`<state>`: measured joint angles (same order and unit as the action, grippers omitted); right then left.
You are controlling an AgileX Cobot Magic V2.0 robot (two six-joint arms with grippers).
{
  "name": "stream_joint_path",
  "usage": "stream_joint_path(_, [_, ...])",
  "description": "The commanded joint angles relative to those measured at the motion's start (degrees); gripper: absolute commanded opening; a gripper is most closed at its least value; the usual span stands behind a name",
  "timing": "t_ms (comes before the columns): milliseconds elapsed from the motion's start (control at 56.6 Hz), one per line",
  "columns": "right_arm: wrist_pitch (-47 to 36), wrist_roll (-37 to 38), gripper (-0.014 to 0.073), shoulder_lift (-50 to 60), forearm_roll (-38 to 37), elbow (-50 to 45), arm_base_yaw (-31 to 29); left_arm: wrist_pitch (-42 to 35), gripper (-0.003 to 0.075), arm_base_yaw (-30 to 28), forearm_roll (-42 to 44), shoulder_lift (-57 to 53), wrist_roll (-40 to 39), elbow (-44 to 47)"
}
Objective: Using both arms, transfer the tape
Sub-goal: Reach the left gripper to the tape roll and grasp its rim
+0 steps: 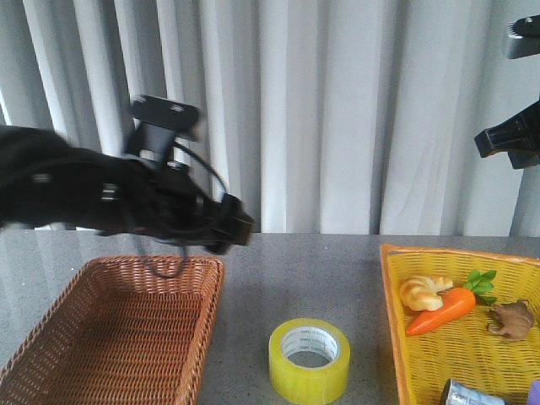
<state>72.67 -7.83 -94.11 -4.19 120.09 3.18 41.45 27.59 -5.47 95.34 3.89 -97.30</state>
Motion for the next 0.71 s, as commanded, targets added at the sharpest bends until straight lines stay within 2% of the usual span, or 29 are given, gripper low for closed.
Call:
stream_joint_path(0, [-1.05, 0.19, -0.0008, 2.15, -0.10, 1.38, -0.22, 1.34, 0.0534, 1.43, -0.83, 4.20, 0.32, -6.71])
stream_joint_path(177, [-0.96, 0.19, -0.0008, 2.15, -0.10, 1.38, -0.22, 7.00, 0.0534, 4.23, 0.69, 14.40, 2.91, -13.12])
stream_joint_path(407, [-0.93, 0.19, -0.0008, 2.15, -0.10, 1.38, -0.22, 3.12, 0.0534, 5.75, 0.88, 21.78, 2.58, -13.60])
stream_joint_path(689, [-0.93, 0.19, -0.0008, 2.15, -0.10, 1.38, -0.22, -0.60, 0.0531, 5.75, 7.09, 26.24, -7.13, -13.60])
